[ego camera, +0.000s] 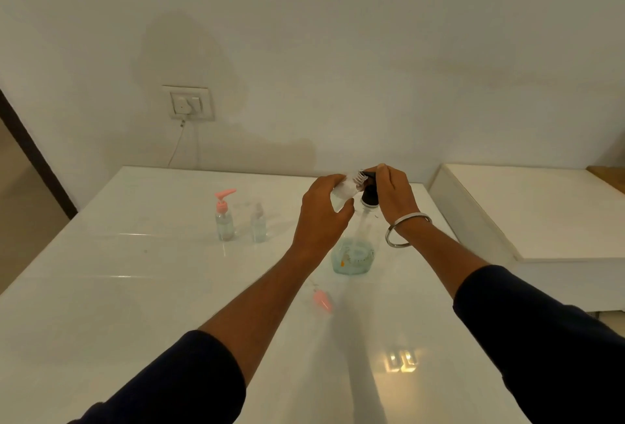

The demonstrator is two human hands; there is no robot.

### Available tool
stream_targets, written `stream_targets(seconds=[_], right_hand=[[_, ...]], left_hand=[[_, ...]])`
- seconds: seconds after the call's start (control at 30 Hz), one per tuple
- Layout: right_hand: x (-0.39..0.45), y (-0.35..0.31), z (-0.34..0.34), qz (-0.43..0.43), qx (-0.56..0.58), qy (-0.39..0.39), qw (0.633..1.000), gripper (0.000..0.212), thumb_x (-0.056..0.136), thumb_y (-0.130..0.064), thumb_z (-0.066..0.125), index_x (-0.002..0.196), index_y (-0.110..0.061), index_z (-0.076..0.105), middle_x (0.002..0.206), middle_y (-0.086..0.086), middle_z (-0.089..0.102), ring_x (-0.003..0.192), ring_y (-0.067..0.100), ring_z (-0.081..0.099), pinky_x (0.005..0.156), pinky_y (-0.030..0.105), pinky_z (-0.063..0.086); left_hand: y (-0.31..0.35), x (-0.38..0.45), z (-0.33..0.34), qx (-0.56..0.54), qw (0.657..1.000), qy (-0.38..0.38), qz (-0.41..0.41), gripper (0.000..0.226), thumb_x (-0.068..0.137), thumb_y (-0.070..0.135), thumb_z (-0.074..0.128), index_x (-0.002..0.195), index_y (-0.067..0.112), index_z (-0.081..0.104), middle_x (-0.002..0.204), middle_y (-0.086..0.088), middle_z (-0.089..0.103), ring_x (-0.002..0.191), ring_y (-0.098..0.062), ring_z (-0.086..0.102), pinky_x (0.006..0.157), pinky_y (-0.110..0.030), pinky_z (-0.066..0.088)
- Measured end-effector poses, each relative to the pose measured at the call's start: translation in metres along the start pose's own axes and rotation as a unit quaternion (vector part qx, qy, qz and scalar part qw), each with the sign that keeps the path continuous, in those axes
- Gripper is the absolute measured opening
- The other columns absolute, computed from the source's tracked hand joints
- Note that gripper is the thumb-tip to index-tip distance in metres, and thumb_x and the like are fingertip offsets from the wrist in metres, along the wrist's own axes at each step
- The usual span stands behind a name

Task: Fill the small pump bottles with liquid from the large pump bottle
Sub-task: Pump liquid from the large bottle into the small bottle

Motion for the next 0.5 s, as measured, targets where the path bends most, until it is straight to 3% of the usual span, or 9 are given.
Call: stream_targets(seconds=[0.13,0.27,0.43,0.5], right_hand=[[0.000,0.001,0.001,-0.004,-0.003,0.008,1.000,0.037,0.096,-0.008,0.030,0.095,0.001,0.065,0.087,0.009,0.062,0.072,0.005,0.054,0.059,0.001,0.042],[-0.001,0.006,0.003,0.002,-0.003,0.014,1.000,0.037,0.097,-0.009,0.028,0.098,0.002,0.064,0.088,0.009,0.061,0.072,0.004,0.054,0.059,0.001,0.042],[-0.004,0.001,-0.004,-0.010,-0.016,0.014,1.000,0.037,0.097,-0.011,0.030,0.097,0.000,0.065,0.089,0.010,0.064,0.080,0.018,0.058,0.066,0.006,0.045],[-0.002,0.000,-0.004,-0.009,-0.018,0.002,1.000,0.037,0.097,-0.013,0.031,0.097,0.000,0.065,0.091,0.015,0.067,0.085,0.025,0.061,0.078,0.021,0.050]], left_hand=[[-0.005,-0.001,0.004,0.003,1.000,-0.005,-0.010,0.038,0.083,0.018,0.068,0.119,0.014,0.057,0.112,0.002,0.062,0.098,-0.005,0.055,0.086,-0.013,0.043],[-0.006,-0.003,0.004,-0.001,1.000,-0.006,-0.014,0.038,0.083,0.018,0.068,0.119,0.014,0.057,0.112,0.003,0.062,0.097,-0.003,0.054,0.083,-0.006,0.039],[0.003,-0.004,0.001,-0.011,1.000,-0.010,0.000,0.037,0.082,0.015,0.068,0.117,0.015,0.057,0.110,0.004,0.062,0.097,-0.005,0.056,0.086,-0.015,0.043],[0.006,-0.004,-0.001,-0.005,1.000,-0.007,0.005,0.037,0.082,0.015,0.067,0.118,0.014,0.057,0.112,0.003,0.062,0.099,-0.007,0.056,0.089,-0.019,0.046]])
Point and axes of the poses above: each hand's wrist, its own x-axis towards the middle knuckle, its own z-axis out of the palm, y = z × x, the point moved 4 cm from there along x, towards the middle knuckle
